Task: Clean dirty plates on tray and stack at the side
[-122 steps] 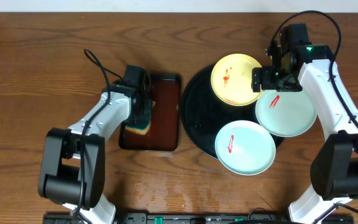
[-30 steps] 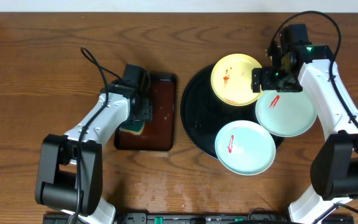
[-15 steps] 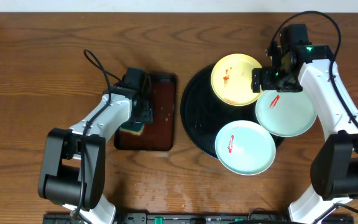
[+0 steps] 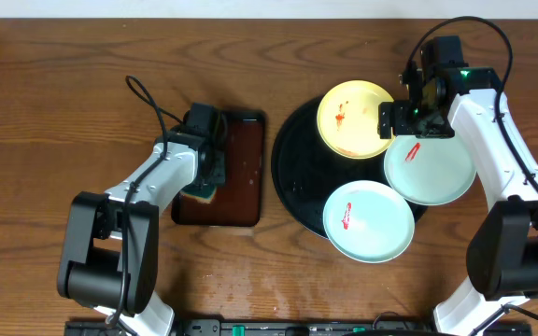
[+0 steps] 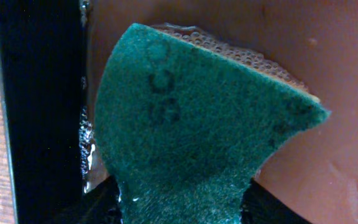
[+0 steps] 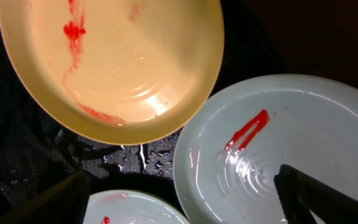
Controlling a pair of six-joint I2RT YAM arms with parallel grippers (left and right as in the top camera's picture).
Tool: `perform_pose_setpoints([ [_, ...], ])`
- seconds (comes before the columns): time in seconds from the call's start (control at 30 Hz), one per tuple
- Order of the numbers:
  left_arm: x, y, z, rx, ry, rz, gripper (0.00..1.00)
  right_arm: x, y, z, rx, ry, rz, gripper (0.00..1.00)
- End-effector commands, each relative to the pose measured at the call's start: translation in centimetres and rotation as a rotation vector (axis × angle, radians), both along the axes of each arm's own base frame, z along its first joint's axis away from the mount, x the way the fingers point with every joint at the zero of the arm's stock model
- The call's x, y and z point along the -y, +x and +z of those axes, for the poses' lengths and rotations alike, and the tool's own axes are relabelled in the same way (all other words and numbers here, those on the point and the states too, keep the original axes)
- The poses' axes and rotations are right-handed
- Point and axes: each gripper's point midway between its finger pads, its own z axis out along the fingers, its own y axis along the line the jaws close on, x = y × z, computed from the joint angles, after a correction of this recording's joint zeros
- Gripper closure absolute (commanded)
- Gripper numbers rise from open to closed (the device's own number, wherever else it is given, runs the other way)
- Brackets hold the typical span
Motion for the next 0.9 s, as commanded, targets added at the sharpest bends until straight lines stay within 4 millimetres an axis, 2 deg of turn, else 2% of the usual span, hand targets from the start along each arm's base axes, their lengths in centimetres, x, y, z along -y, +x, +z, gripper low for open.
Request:
perform_pose_setpoints([
  [0.0, -0.3, -0.7, -0.8, -0.028, 0.01, -0.001, 0.51, -0.2, -0.2, -0.3, -0.005, -0.012, 0.015, 0.06],
  [0.1, -0.3, -0.7, -0.8, -0.028, 0.01, -0.001, 0.61, -0.2, -0.2, -0.3, -0.006, -0.012, 0.015, 0.06],
  [0.17, -0.3, -0.7, -0.8, -0.028, 0.01, -0.001, 0.71, -0.2, -0.2, -0.3, -0.006, -0.012, 0.015, 0.06],
  [0.23, -0.3, -0.6, -0.7, -0.026, 0.01, -0.001, 0.89, -0.2, -0.2, -0.3, -0.005, -0.012, 0.015, 0.06],
  [0.27, -0.3, -0.6, -0.6, -0.023, 0.009, -0.001, 0.92, -0.2, -0.2, -0.3, -0.005, -0.012, 0.015, 0.06],
  [0.43, -0.2, 0.0, 0.7, 0.011, 0.001, -0.001, 0.93, -0.2, 0.0, -0.3, 0.004, -0.011, 0.015, 0.09],
  [0.67, 0.1, 0.8, 5.1, 0.101, -0.037, 0.037, 0.93, -0.2, 0.1, -0.2, 0.005, -0.011, 0.014, 0.08],
  [0.77, 1.0, 0.7, 6.4, 0.128, -0.095, 0.023, 0.93, -0.2, 0.0, -0.2, 0.004, -0.011, 0.014, 0.07],
  [0.87, 2.4, 0.5, 7.0, 0.126, -0.173, 0.001, 0.92, -0.2, 0.0, -0.2, 0.004, -0.011, 0.014, 0.06],
])
